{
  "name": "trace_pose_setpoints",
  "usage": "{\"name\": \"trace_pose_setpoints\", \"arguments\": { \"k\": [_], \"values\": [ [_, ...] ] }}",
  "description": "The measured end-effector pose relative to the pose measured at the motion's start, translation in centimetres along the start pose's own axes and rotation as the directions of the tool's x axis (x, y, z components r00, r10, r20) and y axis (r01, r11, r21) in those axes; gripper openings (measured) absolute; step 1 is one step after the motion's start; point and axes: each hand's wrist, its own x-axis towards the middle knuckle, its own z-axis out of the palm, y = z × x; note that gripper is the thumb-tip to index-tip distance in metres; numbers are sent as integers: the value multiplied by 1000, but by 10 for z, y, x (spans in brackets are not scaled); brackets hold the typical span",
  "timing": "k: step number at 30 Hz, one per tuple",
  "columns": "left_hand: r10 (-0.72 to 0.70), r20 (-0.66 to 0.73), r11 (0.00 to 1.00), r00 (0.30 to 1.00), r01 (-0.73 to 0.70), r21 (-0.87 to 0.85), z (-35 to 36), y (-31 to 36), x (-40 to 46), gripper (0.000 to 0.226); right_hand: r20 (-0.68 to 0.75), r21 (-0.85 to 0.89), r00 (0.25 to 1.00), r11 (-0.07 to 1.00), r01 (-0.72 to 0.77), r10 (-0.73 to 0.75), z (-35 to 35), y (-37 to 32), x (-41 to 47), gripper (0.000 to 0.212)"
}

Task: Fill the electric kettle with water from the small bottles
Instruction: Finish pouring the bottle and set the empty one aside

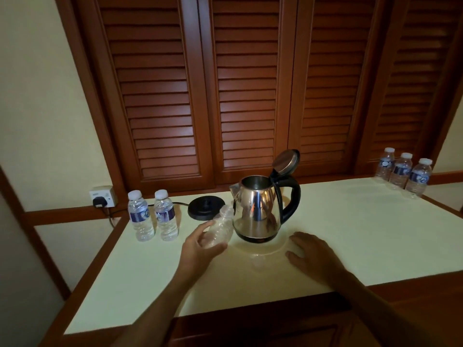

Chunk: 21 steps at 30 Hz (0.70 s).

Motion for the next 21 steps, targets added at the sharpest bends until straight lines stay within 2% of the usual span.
{"name": "trace_pose_setpoints", "arguments": {
  "k": [5,8,10,13,15,18,20,21],
  "values": [
    [6,4,995,1000,-6,-96,4,-12,-19,66,-10,-142,987,977,157,-160,-5,-6,-3,51],
    [25,-24,996,999,-27,-82,4,-13,-28,66,11,-218,986,962,165,-167,-7,-25,-3,41],
    [47,-31,995,998,-49,-84,3,-15,-29,66,81,-145,986,977,156,-146,-9,-46,-6,37],
    [70,-27,994,997,-72,-81,3,-18,-29,67,171,45,971,986,160,-165,-7,-78,-9,45],
    [66,-26,995,998,-68,-72,2,-18,-29,69,237,50,955,984,169,-176,-5,-92,-8,49],
    [72,-26,995,997,-74,-65,2,-17,-28,70,305,8,934,981,195,-188,-4,-100,-1,41],
    [75,-30,995,997,-77,-59,2,-18,-28,71,263,104,940,975,195,-216,-12,-108,4,30],
    [82,-35,995,996,-84,-60,2,-20,-28,72,189,204,947,954,221,-260,-18,-114,7,23]
  ]
}}
